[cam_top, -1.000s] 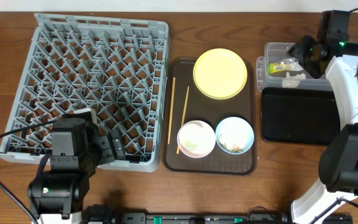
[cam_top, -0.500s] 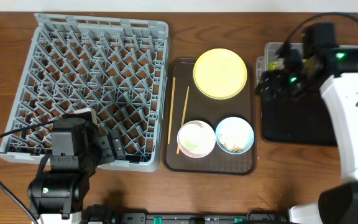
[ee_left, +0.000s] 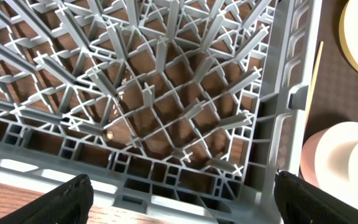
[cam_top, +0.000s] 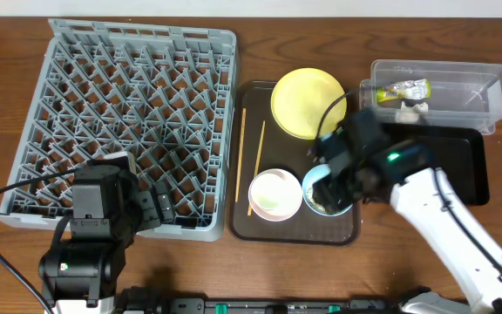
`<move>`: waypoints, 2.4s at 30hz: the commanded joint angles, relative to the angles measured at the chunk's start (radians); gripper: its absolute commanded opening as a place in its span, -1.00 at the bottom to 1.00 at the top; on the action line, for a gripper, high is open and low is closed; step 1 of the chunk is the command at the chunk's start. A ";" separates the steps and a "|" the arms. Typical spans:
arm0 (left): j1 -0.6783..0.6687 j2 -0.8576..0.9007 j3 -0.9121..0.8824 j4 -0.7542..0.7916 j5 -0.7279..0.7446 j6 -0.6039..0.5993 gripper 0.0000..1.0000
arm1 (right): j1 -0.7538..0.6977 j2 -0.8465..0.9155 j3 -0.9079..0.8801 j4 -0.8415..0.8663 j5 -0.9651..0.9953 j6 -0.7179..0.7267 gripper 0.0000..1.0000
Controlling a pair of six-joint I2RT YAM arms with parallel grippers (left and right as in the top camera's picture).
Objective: Sort waste into correct bins and load items into the dishwasher
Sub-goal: 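Grasp the blue bowl rim with the right gripper and lift it, then tip the blue bowl over the black tray to dump the rice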
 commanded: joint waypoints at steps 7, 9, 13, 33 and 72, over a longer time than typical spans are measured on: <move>-0.001 -0.002 0.019 -0.003 -0.001 -0.013 0.87 | 0.129 0.008 -0.204 0.259 0.130 0.024 0.03; -0.001 -0.002 0.019 -0.006 -0.001 -0.012 0.87 | 0.138 0.008 -0.235 0.316 0.129 0.024 0.00; -0.001 -0.002 0.019 -0.007 -0.002 -0.012 0.87 | 0.159 0.008 -0.285 0.370 0.130 0.024 -0.03; -0.001 -0.002 0.019 -0.007 -0.001 -0.012 0.87 | 0.171 0.008 -0.372 0.518 0.201 0.061 -0.96; -0.001 -0.002 0.019 -0.007 -0.002 -0.012 0.87 | -0.723 0.109 -0.090 0.323 -0.706 0.180 -0.98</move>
